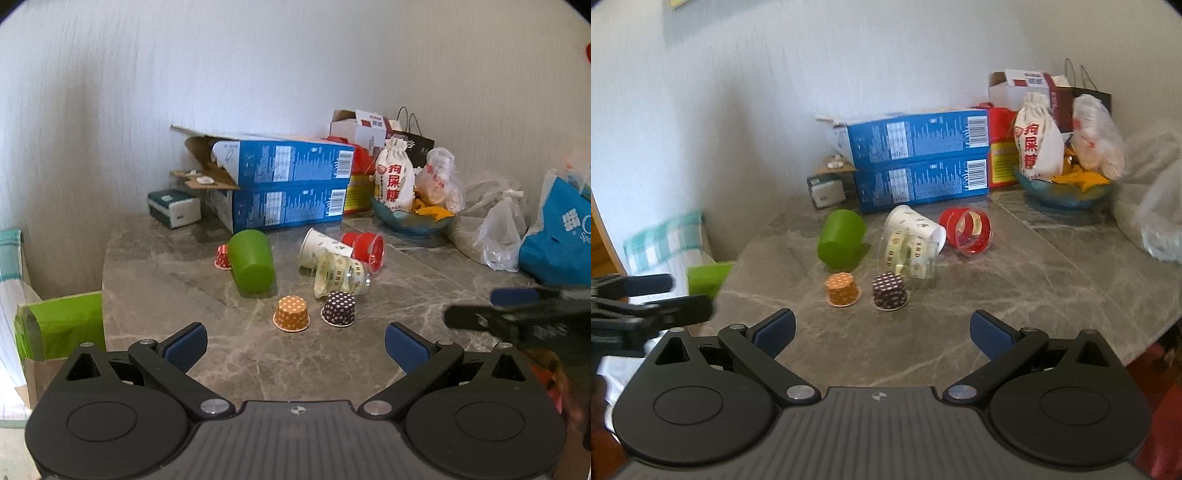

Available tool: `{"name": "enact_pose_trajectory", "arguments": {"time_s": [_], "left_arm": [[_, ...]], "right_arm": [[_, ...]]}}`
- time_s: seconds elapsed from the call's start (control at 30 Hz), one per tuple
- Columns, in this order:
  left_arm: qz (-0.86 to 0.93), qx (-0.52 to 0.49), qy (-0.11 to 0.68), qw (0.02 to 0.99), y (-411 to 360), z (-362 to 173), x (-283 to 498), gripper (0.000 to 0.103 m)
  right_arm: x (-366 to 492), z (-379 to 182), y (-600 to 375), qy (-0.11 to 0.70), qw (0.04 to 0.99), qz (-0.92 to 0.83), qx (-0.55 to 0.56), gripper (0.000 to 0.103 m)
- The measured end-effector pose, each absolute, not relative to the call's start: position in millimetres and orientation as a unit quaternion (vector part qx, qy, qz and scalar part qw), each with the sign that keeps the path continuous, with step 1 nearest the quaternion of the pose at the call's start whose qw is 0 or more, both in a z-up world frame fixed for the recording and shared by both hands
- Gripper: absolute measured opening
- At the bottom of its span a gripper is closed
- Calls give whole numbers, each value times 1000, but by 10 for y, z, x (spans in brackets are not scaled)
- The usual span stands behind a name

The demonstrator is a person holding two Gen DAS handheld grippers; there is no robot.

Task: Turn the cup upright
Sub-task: 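Reach the right tool to the tipped white leaf-print cup and grasp it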

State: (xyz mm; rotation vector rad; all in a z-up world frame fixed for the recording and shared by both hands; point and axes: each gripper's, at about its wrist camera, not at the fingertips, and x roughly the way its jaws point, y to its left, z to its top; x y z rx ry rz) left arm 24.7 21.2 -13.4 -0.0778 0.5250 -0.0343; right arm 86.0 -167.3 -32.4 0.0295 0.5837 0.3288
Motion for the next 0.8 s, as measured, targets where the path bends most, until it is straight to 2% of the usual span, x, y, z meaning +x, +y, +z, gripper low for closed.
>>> {"name": "enact_pose_trajectory", "arguments": {"time_s": [0.4,0.47,0.53,0.6,0.73,0.8], "left_arm": [[-29,-53,290,955,348,-200,629,103],[-25,-54,293,954,365,-224,680,103],[-21,-61,300,952,396,-257,723,103],[-17,-69,305,950,432,-304,756,103],[-6,-86,315,945,510,-408,838,103],[-2,-95,320,943,551,-458,890,103]], "right_arm": [[2356,11,-1543,308,923,221,-62,100],[2629,2,-1483,321,914,233,-84,94],[2892,-76,-1395,346,898,245,-117,80],[3111,-187,-1328,374,881,254,-138,72],[3461,-426,-1243,427,846,282,-153,61],[3573,-497,-1198,440,835,287,-162,60]]}}
